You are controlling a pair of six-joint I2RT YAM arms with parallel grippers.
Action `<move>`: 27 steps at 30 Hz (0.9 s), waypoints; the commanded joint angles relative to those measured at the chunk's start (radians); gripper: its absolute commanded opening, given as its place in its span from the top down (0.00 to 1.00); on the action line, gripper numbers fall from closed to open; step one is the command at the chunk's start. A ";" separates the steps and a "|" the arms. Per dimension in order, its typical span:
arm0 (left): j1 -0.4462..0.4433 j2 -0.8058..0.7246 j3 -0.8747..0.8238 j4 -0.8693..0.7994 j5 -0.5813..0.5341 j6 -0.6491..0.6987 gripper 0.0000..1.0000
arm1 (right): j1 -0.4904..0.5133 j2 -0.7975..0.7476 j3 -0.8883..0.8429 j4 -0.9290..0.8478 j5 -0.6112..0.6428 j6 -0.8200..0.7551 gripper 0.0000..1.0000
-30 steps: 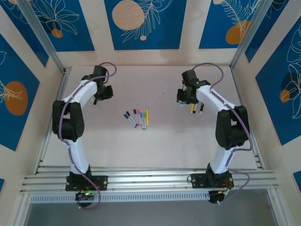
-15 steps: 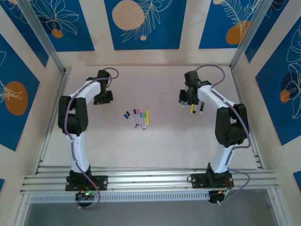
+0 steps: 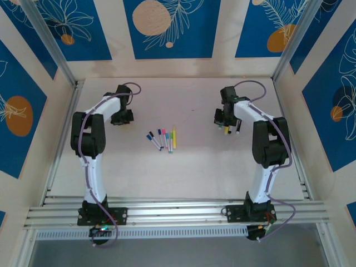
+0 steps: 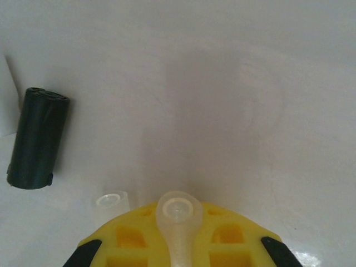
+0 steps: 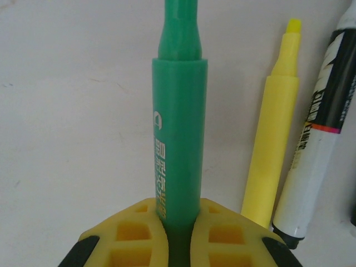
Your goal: Open the pen caps
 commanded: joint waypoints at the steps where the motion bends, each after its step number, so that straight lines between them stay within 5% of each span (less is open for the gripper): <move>1: 0.010 0.019 0.028 -0.036 -0.020 0.008 0.98 | -0.001 0.031 0.013 -0.021 0.007 -0.005 1.00; 5: 0.010 0.025 0.029 -0.037 -0.028 0.004 0.91 | -0.001 0.061 0.026 -0.041 0.015 -0.003 1.00; 14: 0.010 0.025 0.033 -0.043 -0.032 0.003 0.79 | 0.001 0.076 0.047 -0.077 0.035 0.007 0.67; 27: 0.009 -0.028 0.049 -0.052 -0.030 0.001 0.71 | 0.015 0.037 0.071 -0.105 0.041 0.010 0.62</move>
